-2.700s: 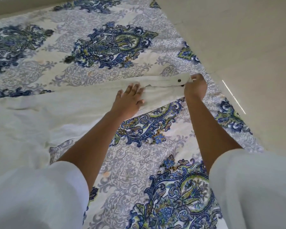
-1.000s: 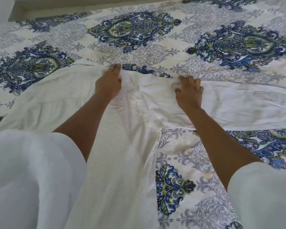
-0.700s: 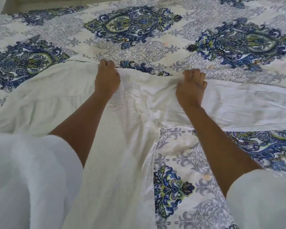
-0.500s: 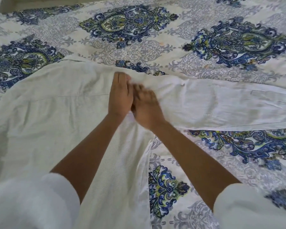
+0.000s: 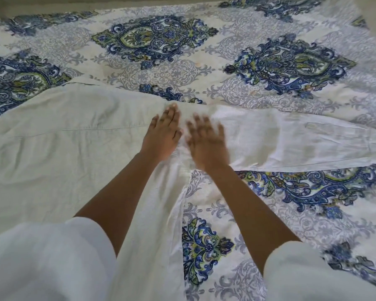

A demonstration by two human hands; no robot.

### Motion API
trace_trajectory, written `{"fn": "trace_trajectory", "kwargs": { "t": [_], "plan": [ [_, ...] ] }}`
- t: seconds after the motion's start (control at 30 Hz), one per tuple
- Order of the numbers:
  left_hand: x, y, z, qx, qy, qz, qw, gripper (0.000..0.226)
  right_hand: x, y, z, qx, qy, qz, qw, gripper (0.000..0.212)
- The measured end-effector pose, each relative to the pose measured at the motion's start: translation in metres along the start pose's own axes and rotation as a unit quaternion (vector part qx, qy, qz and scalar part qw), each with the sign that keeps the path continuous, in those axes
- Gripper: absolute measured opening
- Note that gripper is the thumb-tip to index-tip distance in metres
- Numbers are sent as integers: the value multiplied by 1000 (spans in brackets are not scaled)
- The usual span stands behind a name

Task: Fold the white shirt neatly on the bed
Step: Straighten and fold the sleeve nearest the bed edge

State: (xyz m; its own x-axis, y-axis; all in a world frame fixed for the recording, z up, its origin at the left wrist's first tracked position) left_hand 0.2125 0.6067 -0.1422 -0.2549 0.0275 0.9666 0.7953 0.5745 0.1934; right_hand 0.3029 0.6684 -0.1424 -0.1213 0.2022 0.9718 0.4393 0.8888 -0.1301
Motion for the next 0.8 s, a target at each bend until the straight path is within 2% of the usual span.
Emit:
{"fn": "trace_trajectory", "kwargs": {
  "t": [0.13, 0.2, 0.27, 0.33, 0.43, 0.57, 0.6, 0.63, 0.7, 0.73, 0.77, 0.8],
  "plan": [
    [1, -11, 5, -5, -5, 21, 1000, 58, -1, 116, -22, -175, 4, -11, 985, 53],
    [3, -8, 5, 5, -7, 0, 1000, 57, 7, 151, -41, -239, 15, 23, 971, 53],
    [8, 10, -4, -21, 19, -29, 999, 59, 22, 157, -57, -255, 92, 79, 959, 50],
    [6, 46, -27, -104, 35, -38, 993, 64, 39, 153, -80, -263, 183, 132, 938, 44],
    [-10, 82, -64, -175, 26, -19, 984, 62, 44, 159, -120, -338, 240, 216, 884, 28],
    [-7, 94, -76, -156, 78, -3, 985, 47, 21, 186, -165, -522, 189, 355, 752, 25],
    [-2, 96, -75, -153, 100, 7, 983, 39, 16, 189, -169, -537, 191, 415, 709, 20],
    [2, 99, -75, -153, 119, 17, 981, 29, 10, 193, -171, -546, 194, 490, 651, 16],
    [9, 103, -73, -150, 125, 19, 981, 18, -4, 194, -171, -556, 164, 624, 524, 23],
    [11, 104, -72, -149, 120, 14, 982, 17, -9, 195, -170, -552, 147, 667, 477, 25],
    [13, 101, -72, -142, 117, 4, 983, 15, -12, 195, -168, -547, 137, 694, 448, 24],
    [15, 98, -71, -134, 116, -7, 984, 13, -13, 198, -167, -541, 132, 708, 434, 24]
  ]
}}
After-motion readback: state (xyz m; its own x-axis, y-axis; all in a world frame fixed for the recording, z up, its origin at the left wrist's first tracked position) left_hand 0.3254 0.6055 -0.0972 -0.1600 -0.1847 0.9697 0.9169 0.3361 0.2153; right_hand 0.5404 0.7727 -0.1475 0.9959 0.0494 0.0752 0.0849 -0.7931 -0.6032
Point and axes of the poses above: each hand's wrist, its own z-axis towards the middle knuckle, its own x-axis out of the back of the hand, y = z × x, the point moved 8 cm from there along z, towards the middle knuckle
